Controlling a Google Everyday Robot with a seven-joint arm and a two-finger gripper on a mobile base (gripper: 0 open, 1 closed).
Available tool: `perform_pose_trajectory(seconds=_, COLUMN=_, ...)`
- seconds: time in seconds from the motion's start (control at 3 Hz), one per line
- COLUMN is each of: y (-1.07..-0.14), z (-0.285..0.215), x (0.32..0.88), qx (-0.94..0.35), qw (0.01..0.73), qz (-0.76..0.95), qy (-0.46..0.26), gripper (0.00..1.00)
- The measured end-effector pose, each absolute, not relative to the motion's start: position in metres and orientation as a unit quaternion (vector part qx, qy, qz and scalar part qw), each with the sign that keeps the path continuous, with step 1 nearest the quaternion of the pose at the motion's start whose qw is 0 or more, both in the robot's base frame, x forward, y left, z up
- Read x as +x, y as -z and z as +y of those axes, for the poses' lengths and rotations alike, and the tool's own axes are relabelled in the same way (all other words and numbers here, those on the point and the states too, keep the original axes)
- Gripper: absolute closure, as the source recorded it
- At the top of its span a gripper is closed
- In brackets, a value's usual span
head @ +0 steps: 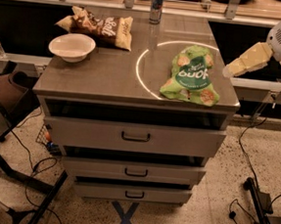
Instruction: Move green rice chip bag near redbull can
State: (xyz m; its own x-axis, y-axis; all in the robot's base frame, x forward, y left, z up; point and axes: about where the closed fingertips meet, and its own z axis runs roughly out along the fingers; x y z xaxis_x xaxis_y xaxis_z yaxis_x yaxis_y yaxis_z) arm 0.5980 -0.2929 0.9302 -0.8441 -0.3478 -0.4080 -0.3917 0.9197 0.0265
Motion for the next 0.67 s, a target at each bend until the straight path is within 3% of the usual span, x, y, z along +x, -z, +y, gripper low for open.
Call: perform_pose_trajectory(seconds=0.67, y=-0.929, z=-0.278, x=0.610, qx=-0.193, qw=0.213, qz=0.956, qy=-0.055, gripper=0.00)
